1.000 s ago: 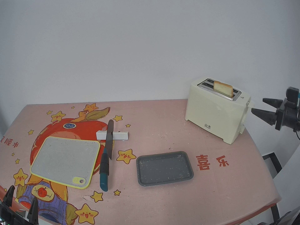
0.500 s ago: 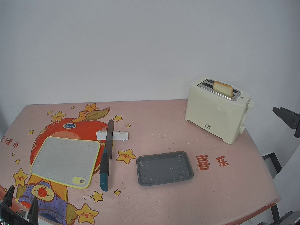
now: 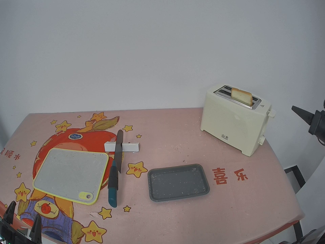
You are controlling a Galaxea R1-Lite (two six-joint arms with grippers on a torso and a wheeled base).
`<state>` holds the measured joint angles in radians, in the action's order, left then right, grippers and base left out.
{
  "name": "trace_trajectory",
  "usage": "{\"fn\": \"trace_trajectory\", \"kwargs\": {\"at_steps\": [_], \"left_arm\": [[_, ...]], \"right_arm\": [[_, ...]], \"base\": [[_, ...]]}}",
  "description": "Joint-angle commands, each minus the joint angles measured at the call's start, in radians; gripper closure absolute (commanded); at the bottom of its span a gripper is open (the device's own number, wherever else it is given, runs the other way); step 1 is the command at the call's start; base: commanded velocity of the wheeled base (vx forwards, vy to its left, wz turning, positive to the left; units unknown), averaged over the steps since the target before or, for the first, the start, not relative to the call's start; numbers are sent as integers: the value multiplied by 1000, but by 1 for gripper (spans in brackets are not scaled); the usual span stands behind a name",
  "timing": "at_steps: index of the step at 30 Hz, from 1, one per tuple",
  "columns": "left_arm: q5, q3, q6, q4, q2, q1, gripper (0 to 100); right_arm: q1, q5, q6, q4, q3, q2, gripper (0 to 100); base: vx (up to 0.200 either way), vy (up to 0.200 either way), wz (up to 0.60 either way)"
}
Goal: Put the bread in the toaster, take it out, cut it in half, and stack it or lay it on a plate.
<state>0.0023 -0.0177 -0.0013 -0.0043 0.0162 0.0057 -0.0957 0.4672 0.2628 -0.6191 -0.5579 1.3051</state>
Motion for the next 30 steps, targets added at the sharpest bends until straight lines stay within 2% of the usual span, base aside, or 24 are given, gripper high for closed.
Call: {"fn": "trace_trajectory", "kwargs": {"at_steps": [1,6,13,23,27,30], "left_arm": [[1,18,0,0,-13,0,0],[1,18,0,0,-13,0,0],[1,18,-2,0,-13,0,0],[1,18,0,0,-13,0,0],[1,18,-2,0,-13,0,0],[1,18,-2,0,-13,0,0]], "right_arm": [[4,-82,7,-206,95,284,100],[2,-85,7,-329,141,359,100],[4,-87,-19,-343,165,459,100],[16,-99,-22,-384,167,543,100],[30,-157,-25,-465,176,615,100],[31,-171,-42,-534,194,658,100]], "base": [[0,0,0],[0,0,0],[0,0,0],[0,0,0],[0,0,0],[0,0,0]]}}
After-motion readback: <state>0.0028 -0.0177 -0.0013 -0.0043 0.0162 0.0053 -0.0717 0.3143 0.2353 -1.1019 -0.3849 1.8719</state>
